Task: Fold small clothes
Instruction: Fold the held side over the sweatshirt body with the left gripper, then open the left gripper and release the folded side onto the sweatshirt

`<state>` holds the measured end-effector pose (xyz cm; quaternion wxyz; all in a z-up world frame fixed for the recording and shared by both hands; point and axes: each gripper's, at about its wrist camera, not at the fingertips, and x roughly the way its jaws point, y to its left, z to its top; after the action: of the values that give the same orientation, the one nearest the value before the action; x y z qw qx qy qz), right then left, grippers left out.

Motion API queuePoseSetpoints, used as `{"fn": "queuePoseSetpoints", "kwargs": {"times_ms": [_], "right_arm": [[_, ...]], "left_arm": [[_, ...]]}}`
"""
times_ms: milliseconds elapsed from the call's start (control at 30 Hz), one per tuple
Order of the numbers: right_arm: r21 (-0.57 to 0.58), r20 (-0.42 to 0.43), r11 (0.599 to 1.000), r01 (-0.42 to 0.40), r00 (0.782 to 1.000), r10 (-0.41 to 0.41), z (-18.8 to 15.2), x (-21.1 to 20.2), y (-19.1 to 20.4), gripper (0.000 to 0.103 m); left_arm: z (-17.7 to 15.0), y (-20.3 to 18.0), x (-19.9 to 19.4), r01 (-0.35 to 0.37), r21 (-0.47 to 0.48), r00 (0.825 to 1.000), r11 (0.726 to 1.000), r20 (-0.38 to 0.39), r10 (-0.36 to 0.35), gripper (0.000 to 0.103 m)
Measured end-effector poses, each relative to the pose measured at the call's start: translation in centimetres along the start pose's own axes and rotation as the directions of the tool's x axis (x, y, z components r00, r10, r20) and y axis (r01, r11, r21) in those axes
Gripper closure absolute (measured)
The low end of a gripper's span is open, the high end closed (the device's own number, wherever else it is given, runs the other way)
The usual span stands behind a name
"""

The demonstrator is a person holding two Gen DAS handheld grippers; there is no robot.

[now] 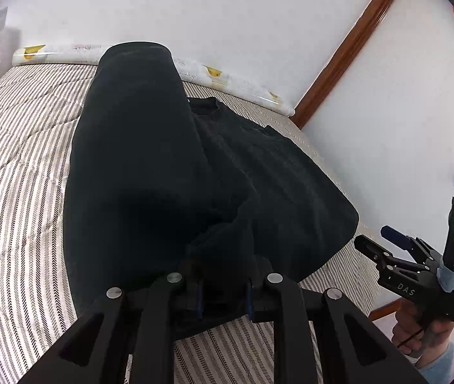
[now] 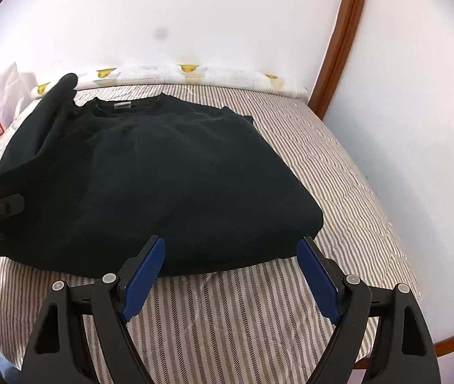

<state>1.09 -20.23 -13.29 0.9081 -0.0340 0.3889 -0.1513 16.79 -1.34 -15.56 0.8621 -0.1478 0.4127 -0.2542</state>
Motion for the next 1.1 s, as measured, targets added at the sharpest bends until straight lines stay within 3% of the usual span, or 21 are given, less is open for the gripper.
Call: {"fn": "queuePoseSetpoints", "kwargs": {"times_ms": [200,367,733,800,867,933,1100], "right_arm": [[-0.008,-0.002,1.0,-0.001,1.0,0.001,-0.3,-0.4,0.0,0.019],[0.006,-0.022,1.0,-0.01,1.0,0.01,-0.3,0.1,-0.1,0.019],[0.004,-0.017,1.0,-0.01,1.0,0.01,-0.2,-0.2,0.3,0.019],[0.001,-0.013,1.0,-0.012,1.0,0.012,0.0,-0.5,0.5,0.019],[-0.001,-0.001,1.0,-0.021,1.0,0.021,0.2,-1.0,0.8,0.019],[-0.004,0.022,0.999,-0.043,0.999,0.044,0.6,-1.8,1.4,0.019],[-0.027,0.06,0.991,-0.13,0.99,0.131,1.3,-2.9,3.6,0.019]], "left_arm": [[0.2,-0.4,-0.6,0.033,0.013,0.999,0.999,0.018,-0.033,0.087],[-0.2,-0.7,1.1,0.015,0.036,0.999,0.999,-0.04,-0.014,0.087],[-0.3,-1.0,0.9,-0.001,0.044,0.999,0.999,-0.047,0.003,0.084],[-0.4,-0.7,0.5,0.021,0.032,0.999,0.999,-0.046,-0.019,0.077],[-0.8,-0.2,-0.6,0.131,0.004,0.99,0.991,-0.047,-0.131,0.055],[-1.1,-0.1,-1.8,0.197,0.014,0.98,0.98,-0.042,-0.196,0.045],[-2.1,-0.1,-4.5,0.151,0.075,0.988,0.986,-0.048,-0.148,0.043]]}}
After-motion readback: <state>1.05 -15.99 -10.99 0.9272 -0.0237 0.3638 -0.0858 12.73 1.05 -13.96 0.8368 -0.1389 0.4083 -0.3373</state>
